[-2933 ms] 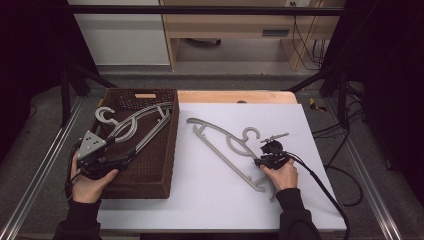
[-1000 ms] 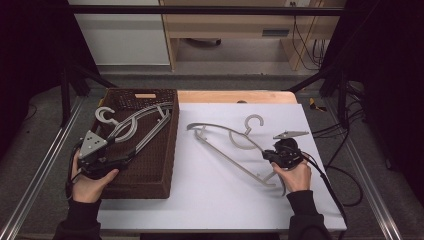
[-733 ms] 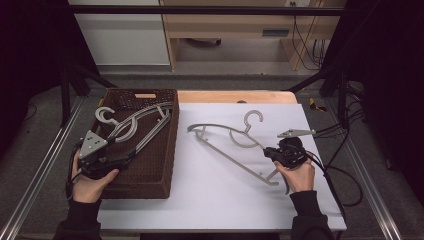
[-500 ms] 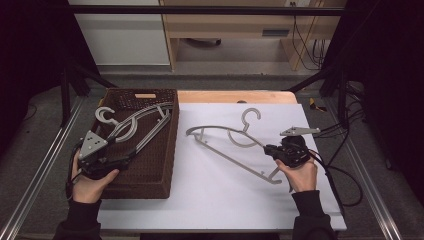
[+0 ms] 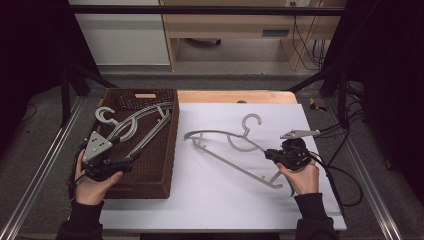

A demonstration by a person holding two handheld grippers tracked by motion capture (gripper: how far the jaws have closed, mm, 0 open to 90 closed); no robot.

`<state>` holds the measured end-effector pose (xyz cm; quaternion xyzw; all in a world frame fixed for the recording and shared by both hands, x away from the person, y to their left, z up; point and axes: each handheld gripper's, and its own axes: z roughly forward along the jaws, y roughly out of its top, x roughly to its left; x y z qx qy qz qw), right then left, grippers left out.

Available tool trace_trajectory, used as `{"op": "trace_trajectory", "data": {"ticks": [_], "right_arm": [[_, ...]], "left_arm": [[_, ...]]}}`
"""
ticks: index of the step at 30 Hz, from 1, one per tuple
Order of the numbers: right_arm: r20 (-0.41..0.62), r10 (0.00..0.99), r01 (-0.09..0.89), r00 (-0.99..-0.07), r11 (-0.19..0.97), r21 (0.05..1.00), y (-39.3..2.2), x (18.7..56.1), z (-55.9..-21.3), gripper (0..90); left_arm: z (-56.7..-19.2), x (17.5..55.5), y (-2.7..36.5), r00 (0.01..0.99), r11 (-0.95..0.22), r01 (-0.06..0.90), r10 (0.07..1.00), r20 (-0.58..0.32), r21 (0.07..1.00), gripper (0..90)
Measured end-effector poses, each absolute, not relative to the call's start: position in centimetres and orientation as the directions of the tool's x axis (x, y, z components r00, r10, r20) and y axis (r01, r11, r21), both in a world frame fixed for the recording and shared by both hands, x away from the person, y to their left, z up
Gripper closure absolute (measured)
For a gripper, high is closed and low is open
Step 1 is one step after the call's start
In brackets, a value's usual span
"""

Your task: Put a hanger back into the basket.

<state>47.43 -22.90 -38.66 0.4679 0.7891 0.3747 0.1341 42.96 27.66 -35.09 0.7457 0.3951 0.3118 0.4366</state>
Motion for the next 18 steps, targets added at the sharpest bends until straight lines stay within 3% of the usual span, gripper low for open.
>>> {"op": "trace_trajectory", "data": {"ticks": [5,18], "right_arm": [[0.162,0.843,0.683,-0.512,0.286,0.672,-23.2,48.1,-41.5,82.1],[0.067,0.858,0.733,-0.509,0.391,0.556,-21.8,48.7,-46.0,82.0]], "left_arm": [[-35.3,43.1,27.8,0.488,-0.296,0.327,0.866,0.108,0.897,21.7],[-35.7,43.4,27.8,0.487,-0.301,0.341,0.867,0.106,0.891,21.6]]}}
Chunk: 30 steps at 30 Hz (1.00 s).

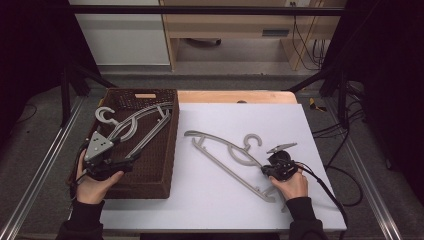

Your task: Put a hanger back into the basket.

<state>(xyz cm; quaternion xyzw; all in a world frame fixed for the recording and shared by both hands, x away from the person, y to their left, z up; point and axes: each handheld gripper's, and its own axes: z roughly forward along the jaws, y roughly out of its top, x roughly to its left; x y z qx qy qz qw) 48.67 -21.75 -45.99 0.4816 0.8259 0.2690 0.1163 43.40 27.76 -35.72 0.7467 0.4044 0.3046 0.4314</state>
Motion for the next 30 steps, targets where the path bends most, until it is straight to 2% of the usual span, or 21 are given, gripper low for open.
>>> {"op": "trace_trajectory", "data": {"ticks": [10,11,17,22,25,30], "right_arm": [[0.046,0.865,0.733,-0.501,0.395,0.554,-21.4,48.4,-46.1,81.6],[0.024,0.852,0.712,-0.523,0.421,0.563,-21.6,48.4,-46.2,81.3],[0.024,0.849,0.724,-0.528,0.436,0.535,-21.3,48.4,-46.1,71.5],[0.001,0.853,0.731,-0.523,0.448,0.515,-20.8,48.3,-46.0,74.3],[-0.008,0.855,0.735,-0.519,0.451,0.507,-20.4,48.2,-46.0,81.0],[0.012,0.866,0.757,-0.5,0.431,0.491,-20.4,48.5,-45.8,82.4]], "left_arm": [[-35.9,43.5,27.7,0.49,-0.307,0.347,0.865,0.108,0.886,21.7],[-35.9,43.5,27.7,0.491,-0.308,0.347,0.865,0.108,0.886,21.6],[-35.9,43.5,27.7,0.492,-0.309,0.347,0.864,0.109,0.885,21.6],[-35.9,43.5,27.6,0.492,-0.311,0.345,0.863,0.111,0.886,21.7],[-35.8,43.4,27.7,0.492,-0.31,0.346,0.864,0.11,0.886,21.7],[-35.8,43.4,27.7,0.493,-0.312,0.346,0.863,0.111,0.885,21.7]]}}
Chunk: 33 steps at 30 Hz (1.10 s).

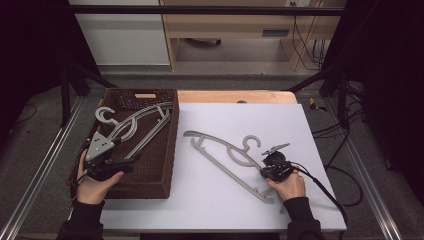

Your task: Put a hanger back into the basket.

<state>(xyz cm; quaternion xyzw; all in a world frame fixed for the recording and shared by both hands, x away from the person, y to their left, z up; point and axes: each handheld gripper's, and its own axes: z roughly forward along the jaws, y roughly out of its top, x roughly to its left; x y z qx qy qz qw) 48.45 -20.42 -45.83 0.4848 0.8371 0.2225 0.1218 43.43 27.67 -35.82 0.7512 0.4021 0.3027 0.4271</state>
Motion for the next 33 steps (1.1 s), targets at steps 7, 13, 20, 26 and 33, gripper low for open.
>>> {"op": "trace_trajectory", "data": {"ticks": [7,13,20,26,33], "right_arm": [[-0.019,0.872,0.734,-0.49,0.424,0.53,-20.8,48.3,-45.3,82.8],[0.019,0.873,0.688,-0.487,0.37,0.624,-22.3,47.4,-42.8,82.9],[0.009,0.856,0.61,-0.517,0.361,0.706,-23.2,45.9,-39.9,82.7],[-0.015,0.836,0.556,-0.549,0.378,0.741,-22.9,45.0,-38.1,82.7],[-0.057,0.797,0.507,-0.602,0.436,0.743,-21.8,44.2,-36.7,82.7]], "left_arm": [[-35.8,43.4,27.7,0.496,-0.312,0.343,0.861,0.111,0.886,21.6],[-35.4,43.1,27.3,0.504,-0.319,0.327,0.855,0.121,0.889,21.6],[-34.6,42.4,26.5,0.525,-0.332,0.3,0.84,0.136,0.894,21.6],[-33.4,41.6,26.1,0.543,-0.33,0.264,0.827,0.143,0.906,21.5],[-31.0,41.4,25.4,0.575,-0.338,0.222,0.803,0.157,0.914,21.6]]}}
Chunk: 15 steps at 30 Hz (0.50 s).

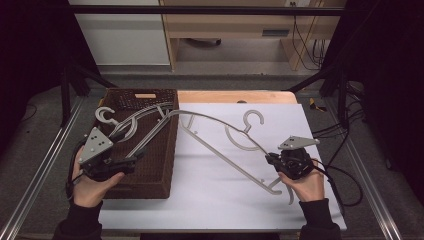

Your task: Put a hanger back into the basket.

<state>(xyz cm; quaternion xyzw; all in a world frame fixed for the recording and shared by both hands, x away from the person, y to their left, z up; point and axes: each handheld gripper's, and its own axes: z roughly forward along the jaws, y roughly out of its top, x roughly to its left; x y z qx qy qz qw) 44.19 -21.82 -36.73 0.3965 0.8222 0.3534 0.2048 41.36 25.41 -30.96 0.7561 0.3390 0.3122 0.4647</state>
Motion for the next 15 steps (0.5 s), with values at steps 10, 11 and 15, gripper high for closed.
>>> {"op": "trace_trajectory", "data": {"ticks": [10,11,15], "right_arm": [[-0.086,0.74,0.445,-0.667,0.489,0.75,-20.4,43.2,-35.0,82.7],[-0.087,0.735,0.441,-0.672,0.492,0.751,-20.3,43.2,-34.9,82.7],[-0.108,0.709,0.419,-0.697,0.525,0.741,-19.5,43.0,-34.3,82.7]], "left_arm": [[-27.9,42.5,22.1,0.634,-0.404,0.174,0.744,0.212,0.898,21.1],[-27.7,42.7,21.7,0.64,-0.41,0.173,0.738,0.214,0.896,21.1],[-27.2,43.2,20.0,0.662,-0.459,0.157,0.706,0.252,0.874,21.1]]}}
